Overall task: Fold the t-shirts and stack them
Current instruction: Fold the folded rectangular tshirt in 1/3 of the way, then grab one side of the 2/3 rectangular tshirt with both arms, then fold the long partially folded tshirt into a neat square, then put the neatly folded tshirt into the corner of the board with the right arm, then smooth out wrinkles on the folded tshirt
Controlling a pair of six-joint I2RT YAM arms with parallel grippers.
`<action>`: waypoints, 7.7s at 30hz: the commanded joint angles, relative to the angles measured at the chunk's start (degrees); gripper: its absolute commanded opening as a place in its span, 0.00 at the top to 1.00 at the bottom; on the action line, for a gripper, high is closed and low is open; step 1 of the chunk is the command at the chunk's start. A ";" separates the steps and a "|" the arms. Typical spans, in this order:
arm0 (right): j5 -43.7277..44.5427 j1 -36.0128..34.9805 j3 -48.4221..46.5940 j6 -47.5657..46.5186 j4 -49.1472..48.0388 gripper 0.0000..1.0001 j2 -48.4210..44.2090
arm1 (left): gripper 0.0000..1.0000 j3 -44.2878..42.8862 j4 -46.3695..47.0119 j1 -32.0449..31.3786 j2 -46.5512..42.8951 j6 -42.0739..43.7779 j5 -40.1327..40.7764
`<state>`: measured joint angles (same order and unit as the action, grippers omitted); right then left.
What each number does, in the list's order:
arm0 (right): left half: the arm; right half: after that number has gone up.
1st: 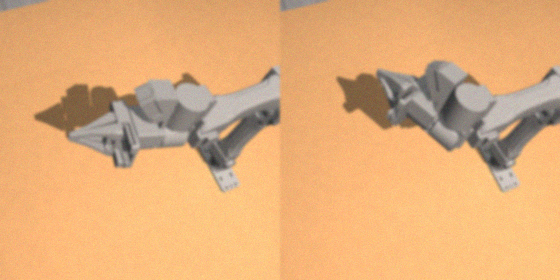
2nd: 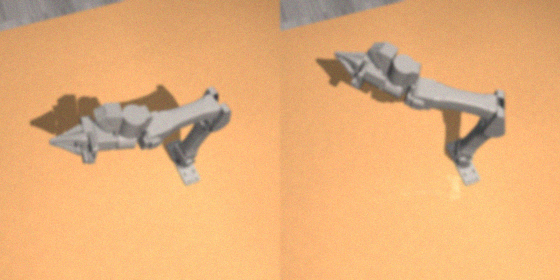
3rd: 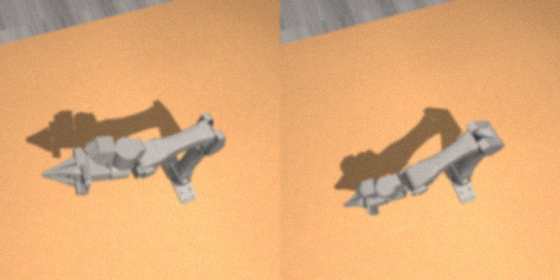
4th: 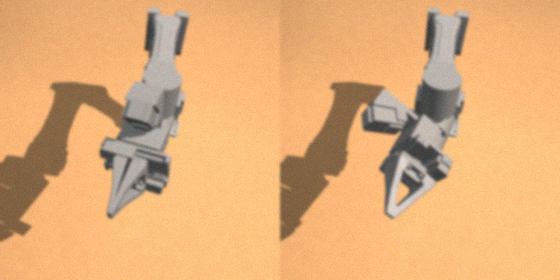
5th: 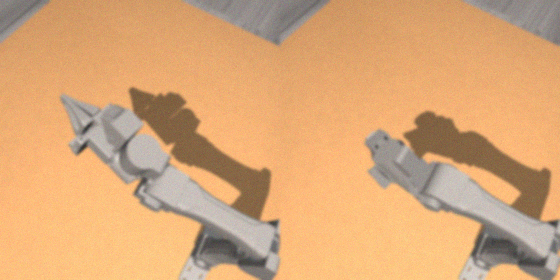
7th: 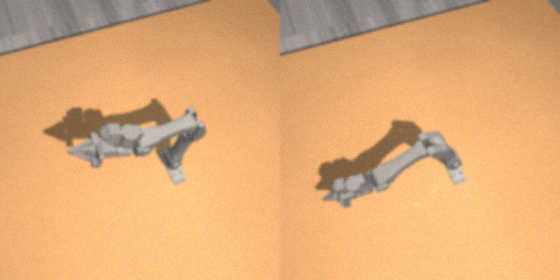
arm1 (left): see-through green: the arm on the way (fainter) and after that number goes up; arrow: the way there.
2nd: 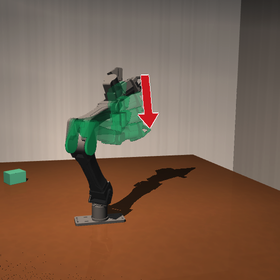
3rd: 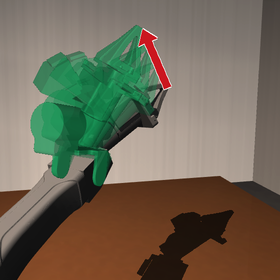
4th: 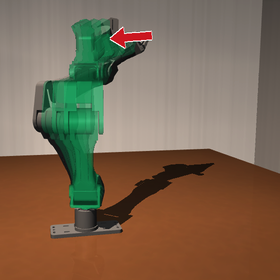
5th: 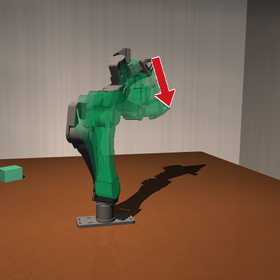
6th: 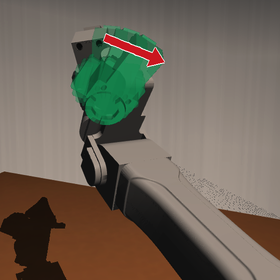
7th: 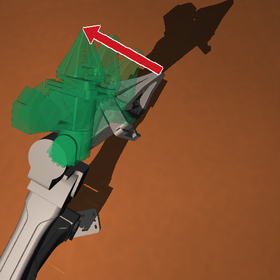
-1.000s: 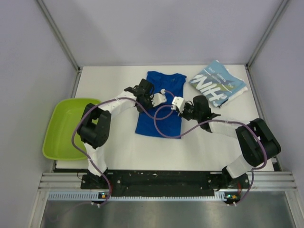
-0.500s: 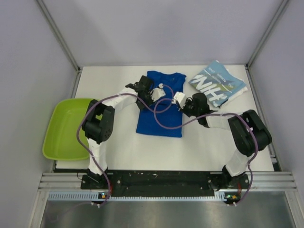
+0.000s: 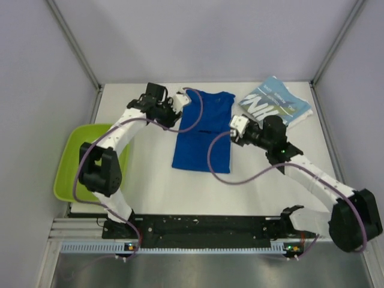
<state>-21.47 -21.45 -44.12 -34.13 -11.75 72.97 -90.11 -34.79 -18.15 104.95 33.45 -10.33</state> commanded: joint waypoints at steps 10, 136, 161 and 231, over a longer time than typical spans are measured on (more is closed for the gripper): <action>3.53 -20.03 7.47 -29.94 20.81 0.43 3.04 | 0.42 32.61 -1.34 -6.09 -16.35 26.31 -17.19; -5.61 13.89 -16.95 72.62 -1.53 1.00 34.69 | 0.44 -2.00 0.33 -2.69 3.78 -10.51 0.66; 8.91 23.29 -59.60 73.68 20.01 1.00 44.11 | 0.43 -0.86 -1.51 1.37 0.43 -10.07 -0.30; 20.51 41.84 -38.40 55.49 18.51 0.82 36.18 | 0.44 -2.44 -4.41 1.37 3.95 -7.96 -1.45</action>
<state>-2.48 18.81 -77.19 23.94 5.17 105.97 -91.26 -38.46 -16.91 108.40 24.43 -11.70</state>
